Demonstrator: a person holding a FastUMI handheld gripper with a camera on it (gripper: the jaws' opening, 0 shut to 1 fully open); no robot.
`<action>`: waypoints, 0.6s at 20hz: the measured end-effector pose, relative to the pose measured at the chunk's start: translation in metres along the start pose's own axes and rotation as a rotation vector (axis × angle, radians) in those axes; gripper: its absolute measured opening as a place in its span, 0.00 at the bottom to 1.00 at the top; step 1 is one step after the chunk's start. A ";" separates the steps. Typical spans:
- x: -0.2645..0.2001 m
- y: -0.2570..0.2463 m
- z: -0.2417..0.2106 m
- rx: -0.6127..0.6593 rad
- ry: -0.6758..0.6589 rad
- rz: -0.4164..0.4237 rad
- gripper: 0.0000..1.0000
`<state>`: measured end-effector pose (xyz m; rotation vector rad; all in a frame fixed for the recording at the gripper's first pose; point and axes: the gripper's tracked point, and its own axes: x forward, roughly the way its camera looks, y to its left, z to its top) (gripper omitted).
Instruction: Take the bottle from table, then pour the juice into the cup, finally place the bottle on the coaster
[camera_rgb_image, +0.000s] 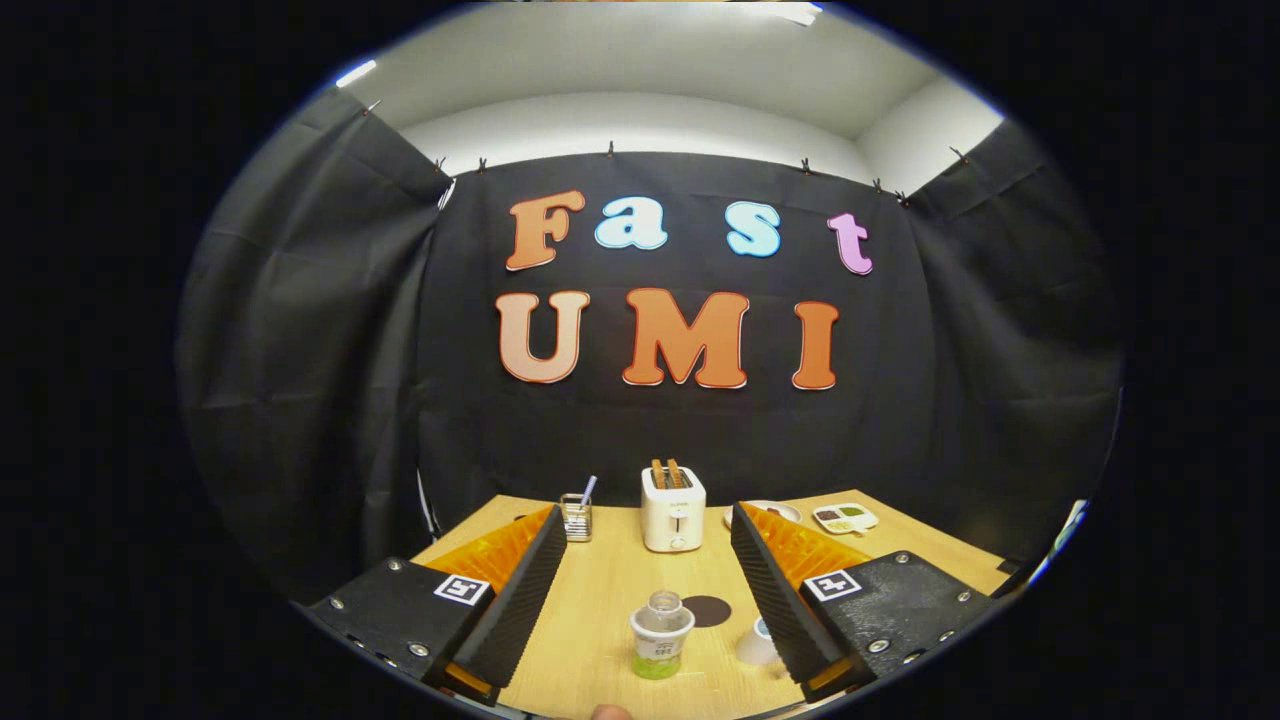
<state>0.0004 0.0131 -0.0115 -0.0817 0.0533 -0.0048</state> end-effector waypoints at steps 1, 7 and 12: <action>0.000 0.006 0.002 0.014 -0.006 0.017 0.98; 0.003 -0.007 -0.009 0.078 -0.008 0.003 0.98; 0.006 -0.006 -0.016 0.053 0.011 -0.006 0.98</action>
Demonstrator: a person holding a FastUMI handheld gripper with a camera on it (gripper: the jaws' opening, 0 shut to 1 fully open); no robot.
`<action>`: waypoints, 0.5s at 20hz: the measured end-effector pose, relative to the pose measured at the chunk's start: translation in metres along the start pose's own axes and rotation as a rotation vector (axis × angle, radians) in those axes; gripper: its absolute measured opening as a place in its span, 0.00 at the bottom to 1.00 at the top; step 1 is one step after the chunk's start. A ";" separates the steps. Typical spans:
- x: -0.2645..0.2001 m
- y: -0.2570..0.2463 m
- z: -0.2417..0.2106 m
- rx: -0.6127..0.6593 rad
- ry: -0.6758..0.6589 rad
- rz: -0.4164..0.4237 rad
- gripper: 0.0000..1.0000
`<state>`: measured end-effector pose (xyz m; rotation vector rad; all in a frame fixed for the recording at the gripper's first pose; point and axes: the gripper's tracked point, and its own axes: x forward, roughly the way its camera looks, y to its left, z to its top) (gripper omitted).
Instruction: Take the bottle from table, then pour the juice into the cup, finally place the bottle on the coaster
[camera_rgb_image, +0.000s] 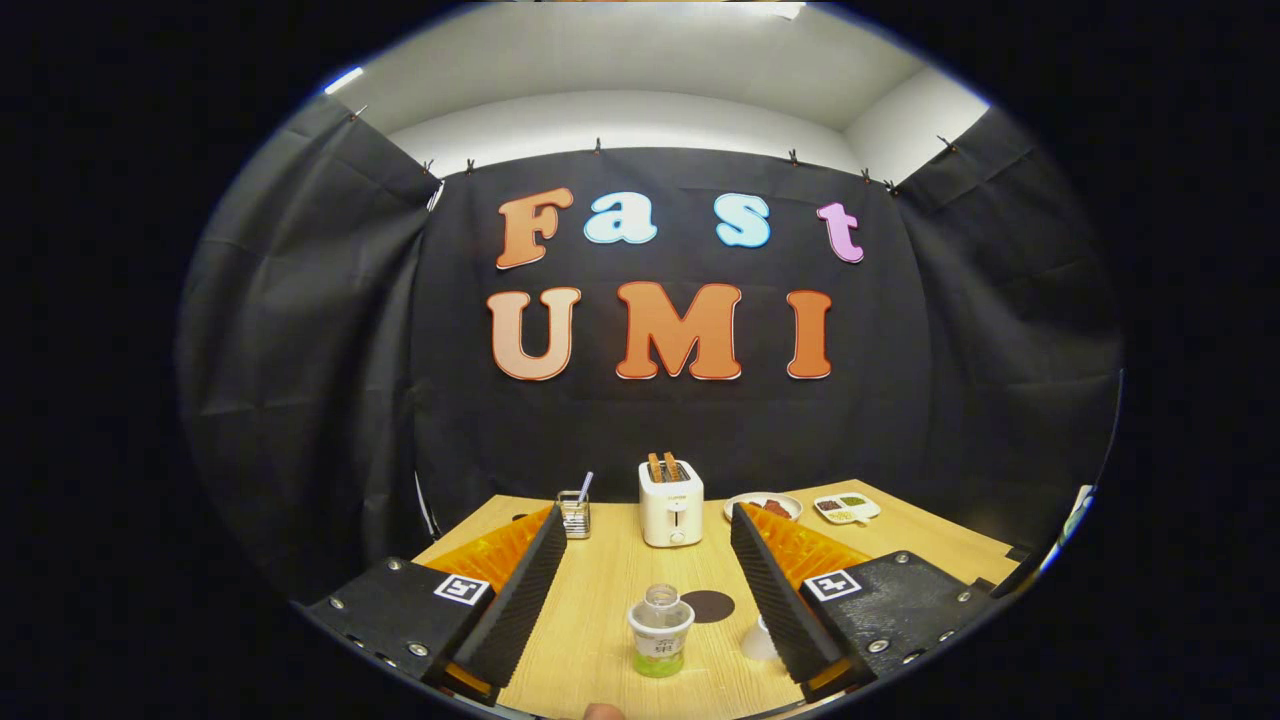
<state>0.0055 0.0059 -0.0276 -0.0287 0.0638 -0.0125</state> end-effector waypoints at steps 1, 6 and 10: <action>0.001 -0.001 0.000 -0.004 -0.002 -0.005 0.98; -0.001 -0.014 -0.011 -0.045 0.029 -0.063 0.99; 0.006 -0.009 -0.033 -0.081 0.069 -0.075 0.99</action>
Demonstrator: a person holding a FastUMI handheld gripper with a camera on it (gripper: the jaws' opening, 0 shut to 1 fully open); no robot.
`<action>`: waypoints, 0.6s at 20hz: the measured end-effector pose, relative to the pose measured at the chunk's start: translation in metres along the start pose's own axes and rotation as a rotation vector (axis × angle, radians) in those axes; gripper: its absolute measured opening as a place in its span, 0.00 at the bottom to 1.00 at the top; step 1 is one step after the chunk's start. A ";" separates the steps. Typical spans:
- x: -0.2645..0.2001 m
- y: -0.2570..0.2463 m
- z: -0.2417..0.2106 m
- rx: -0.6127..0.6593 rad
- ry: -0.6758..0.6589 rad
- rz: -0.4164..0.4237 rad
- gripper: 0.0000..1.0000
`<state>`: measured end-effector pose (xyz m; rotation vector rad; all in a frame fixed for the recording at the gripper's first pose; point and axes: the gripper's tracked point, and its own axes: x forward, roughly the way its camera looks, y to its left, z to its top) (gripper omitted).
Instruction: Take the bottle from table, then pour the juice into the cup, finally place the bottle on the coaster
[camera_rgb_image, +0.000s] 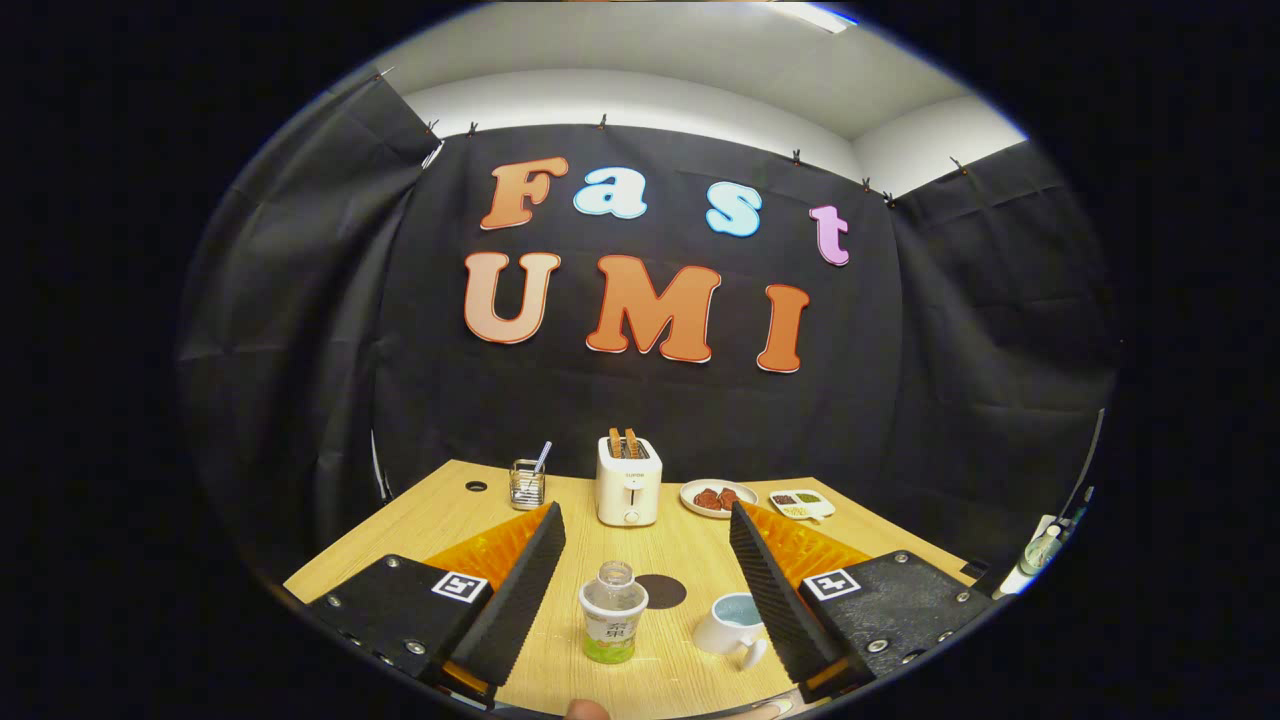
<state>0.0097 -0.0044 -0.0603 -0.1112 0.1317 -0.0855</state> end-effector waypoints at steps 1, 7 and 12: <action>0.006 0.007 -0.007 0.023 0.009 0.020 0.99; 0.033 0.007 -0.063 0.084 0.104 0.013 0.99; 0.049 0.007 -0.108 0.087 0.176 0.007 0.99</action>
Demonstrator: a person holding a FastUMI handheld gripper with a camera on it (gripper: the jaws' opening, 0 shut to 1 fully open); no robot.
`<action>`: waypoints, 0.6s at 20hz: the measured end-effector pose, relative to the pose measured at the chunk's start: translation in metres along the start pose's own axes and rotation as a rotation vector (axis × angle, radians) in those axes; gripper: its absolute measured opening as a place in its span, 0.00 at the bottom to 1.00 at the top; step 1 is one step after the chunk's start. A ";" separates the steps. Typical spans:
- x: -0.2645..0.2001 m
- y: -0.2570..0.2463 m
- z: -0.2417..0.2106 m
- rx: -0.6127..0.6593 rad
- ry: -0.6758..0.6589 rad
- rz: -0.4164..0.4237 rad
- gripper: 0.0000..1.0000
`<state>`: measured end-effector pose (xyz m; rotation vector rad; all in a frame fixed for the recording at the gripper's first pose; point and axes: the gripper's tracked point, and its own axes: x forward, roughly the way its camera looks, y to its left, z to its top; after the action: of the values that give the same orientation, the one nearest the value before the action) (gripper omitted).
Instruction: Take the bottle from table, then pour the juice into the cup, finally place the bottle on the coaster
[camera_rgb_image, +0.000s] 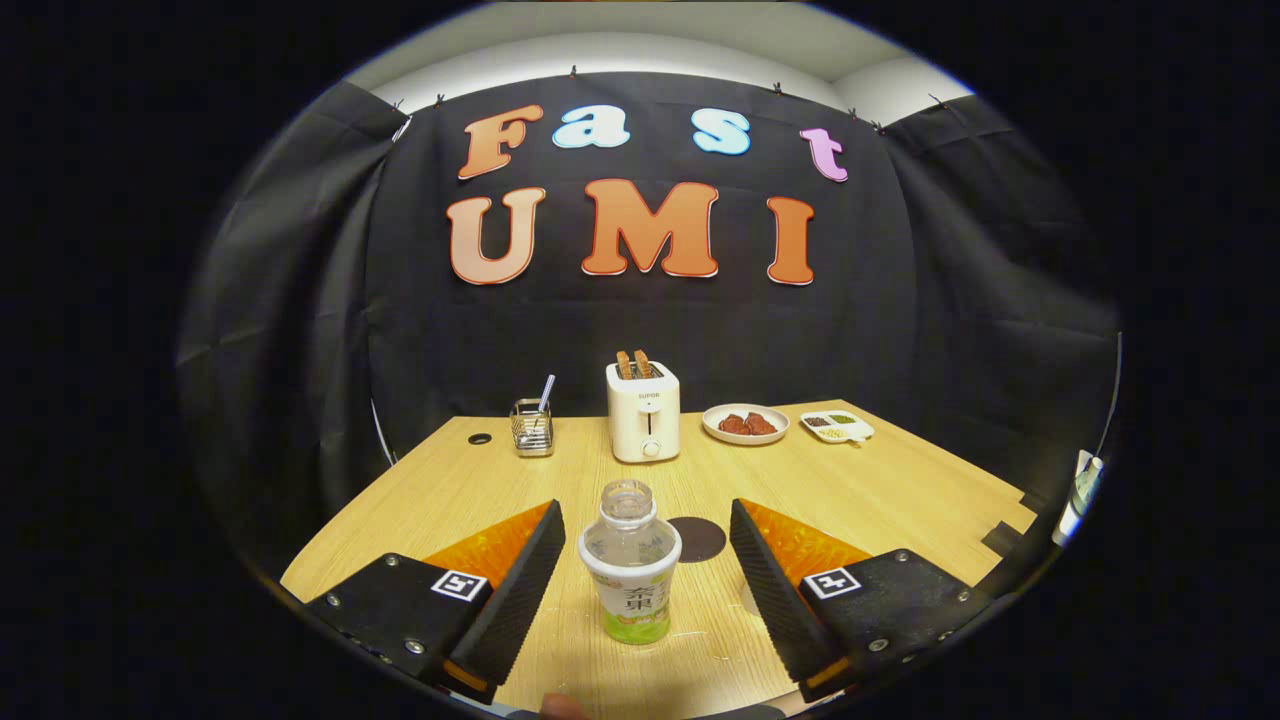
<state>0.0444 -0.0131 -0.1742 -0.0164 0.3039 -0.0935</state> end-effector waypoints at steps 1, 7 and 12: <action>0.004 0.000 -0.007 -0.001 0.010 -0.001 0.99; 0.024 0.006 -0.044 -0.023 0.064 0.009 0.99; 0.037 0.015 -0.070 -0.010 0.103 0.038 0.99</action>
<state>0.0604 -0.0020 -0.2523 -0.0158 0.4077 -0.0552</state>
